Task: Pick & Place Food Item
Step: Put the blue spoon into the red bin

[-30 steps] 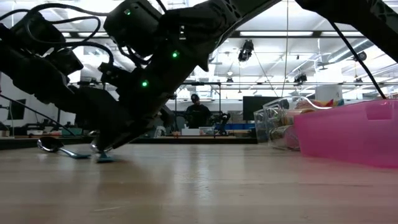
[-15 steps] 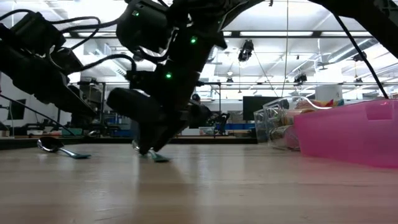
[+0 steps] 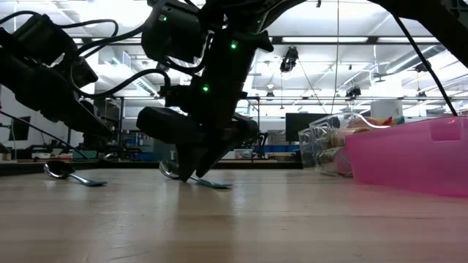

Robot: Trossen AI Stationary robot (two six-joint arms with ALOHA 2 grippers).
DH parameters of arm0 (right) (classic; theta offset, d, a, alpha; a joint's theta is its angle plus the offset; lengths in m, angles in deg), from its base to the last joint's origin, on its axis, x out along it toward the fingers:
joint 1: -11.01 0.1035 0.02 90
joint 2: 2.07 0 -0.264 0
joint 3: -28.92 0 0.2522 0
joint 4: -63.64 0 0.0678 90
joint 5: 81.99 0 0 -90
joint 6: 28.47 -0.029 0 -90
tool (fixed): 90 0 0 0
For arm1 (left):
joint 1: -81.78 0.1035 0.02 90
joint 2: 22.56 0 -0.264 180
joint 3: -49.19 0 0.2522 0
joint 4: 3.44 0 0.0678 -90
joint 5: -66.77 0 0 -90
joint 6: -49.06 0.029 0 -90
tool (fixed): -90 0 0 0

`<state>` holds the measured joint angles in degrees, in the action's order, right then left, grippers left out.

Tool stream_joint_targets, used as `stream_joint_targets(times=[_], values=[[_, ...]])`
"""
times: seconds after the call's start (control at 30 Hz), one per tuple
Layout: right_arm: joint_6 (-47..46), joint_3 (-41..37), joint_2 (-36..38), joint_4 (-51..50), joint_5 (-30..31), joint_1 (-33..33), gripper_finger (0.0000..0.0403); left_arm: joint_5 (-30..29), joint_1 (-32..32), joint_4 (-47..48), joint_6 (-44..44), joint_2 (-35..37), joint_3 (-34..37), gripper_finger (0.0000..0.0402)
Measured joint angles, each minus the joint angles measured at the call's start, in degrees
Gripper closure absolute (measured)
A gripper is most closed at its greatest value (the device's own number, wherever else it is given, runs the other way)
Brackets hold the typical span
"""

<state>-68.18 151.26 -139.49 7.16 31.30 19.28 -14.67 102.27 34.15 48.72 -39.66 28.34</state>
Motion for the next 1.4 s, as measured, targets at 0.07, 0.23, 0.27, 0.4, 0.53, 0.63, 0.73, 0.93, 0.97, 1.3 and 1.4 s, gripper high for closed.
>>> stream_joint_targets(times=[0.07,0.23,0.27,0.4,0.53,0.63,0.73,0.93,0.97,1.3,1.4], values=[[0.47,0.0,0.0,0.19,0.01,0.0,0.026,0.02,0.0,0.01,0.0,0.0,0.0,0.0057],[0.67,-0.04,0.01,0.5,0.11,-0.02,0.026,0.01,0.0,0.01,0.0,0.0,0.0,0.0057],[0.68,-0.04,0.02,0.59,0.11,-0.02,0.0261,0.0,0.0,0.01,-0.02,0.0,0.0,0.0057],[0.7,-0.13,0.02,1.11,-0.01,-0.02,0.0285,0.01,-0.01,-0.01,0.0,0.0,0.0,0.0057],[0.92,-0.27,0.02,1.87,-0.75,-0.02,0.0337,0.0,-0.02,0.01,0.0,0.0,0.0,0.0057],[0.9,-0.62,0.05,2.13,-0.75,-0.02,0.0375,0.0,-0.02,0.0,0.0,0.0,0.0,0.0057],[0.81,-1.29,0.15,2.89,-0.5,-0.04,0.0387,0.0,-0.02,0.0,0.0,0.0,0.0,0.0057],[-0.03,-1.95,0.21,3.5,-0.37,-0.11,0.0384,0.0,-0.02,0.01,0.0,0.0,0.0,0.0057],[-0.04,-1.95,0.21,3.5,-0.37,-0.11,0.0384,0.0,-0.02,0.0,-0.01,0.0,0.0,0.0057],[2.88,-2.32,2.59,2.26,0.72,-0.04,0.0384,0.0,-0.02,-0.01,0.0,0.0,0.0,0.0057],[4.03,-2.32,4.93,1.71,0.92,-0.01,0.0384,0.0,-0.02,0.01,0.0,0.0,0.02,0.0057]])
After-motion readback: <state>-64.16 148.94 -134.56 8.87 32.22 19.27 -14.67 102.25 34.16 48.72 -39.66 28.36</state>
